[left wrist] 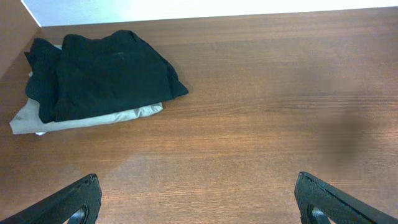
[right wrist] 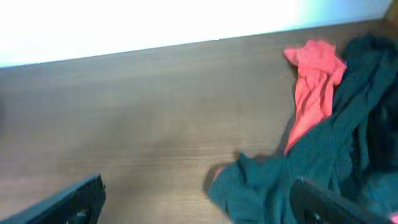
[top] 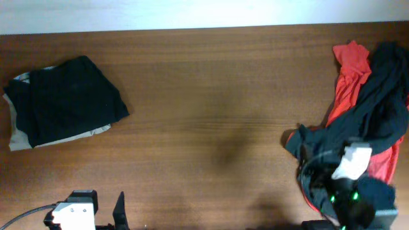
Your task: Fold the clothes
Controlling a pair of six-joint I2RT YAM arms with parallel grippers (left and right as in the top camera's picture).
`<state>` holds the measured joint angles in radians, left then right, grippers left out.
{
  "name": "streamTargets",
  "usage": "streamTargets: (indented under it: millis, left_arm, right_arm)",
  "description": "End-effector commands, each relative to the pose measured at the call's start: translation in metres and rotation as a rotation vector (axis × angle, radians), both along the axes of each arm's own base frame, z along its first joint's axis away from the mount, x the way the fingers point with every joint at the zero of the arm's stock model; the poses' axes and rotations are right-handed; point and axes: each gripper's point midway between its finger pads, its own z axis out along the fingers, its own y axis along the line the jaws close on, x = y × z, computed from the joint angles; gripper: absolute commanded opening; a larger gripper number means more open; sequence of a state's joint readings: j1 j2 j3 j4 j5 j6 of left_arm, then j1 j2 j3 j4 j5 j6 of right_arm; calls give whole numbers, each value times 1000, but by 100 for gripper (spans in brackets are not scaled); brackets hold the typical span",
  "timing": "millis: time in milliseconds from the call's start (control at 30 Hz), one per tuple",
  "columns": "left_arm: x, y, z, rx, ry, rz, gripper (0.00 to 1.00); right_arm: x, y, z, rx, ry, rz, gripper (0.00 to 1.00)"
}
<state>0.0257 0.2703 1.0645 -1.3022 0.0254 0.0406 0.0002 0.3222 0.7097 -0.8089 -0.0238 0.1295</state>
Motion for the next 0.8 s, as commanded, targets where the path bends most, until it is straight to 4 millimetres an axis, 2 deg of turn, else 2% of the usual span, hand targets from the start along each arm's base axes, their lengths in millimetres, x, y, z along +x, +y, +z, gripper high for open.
streamTargets:
  millis: [0,33,167,267,333,400,433,467,500,767]
  left_arm:
    - [0,1,0,7,-1,6,99]
    - [0,2,0,7,-1,7,99]
    - [0,1,0,7,-1,6,99]
    - [0,1,0,7,-1,6,99]
    - [0,1,0,7,-1,6,99]
    - [0,1,0,7,-1,6,99]
    - [0,2,0,7,-1,7,99]
    - [0,1,0,7,-1,6,99]
    - [0,2,0,7,-1,7,99]
    - [0,2,0,7,-1,7,99]
  right_arm:
    - [-3,5,-8,6,-208,30,99]
    - [-1,6,-8,7,-281,34,99]
    - [26,7,-4,-19,-453,41,99]
    - [42,6,-24,-43,-533,38,99]
    - [47,6,-42,-46,-534,42,99]
    - [47,13,-54,-169,-495,105,99]
    - [47,19,-66,-232,-455,158,99]
    - [47,19,-81,-225,-392,163,99]
    - [47,18,-86,-222,-372,161,99]
    - [47,18,-86,-222,-370,161,99]
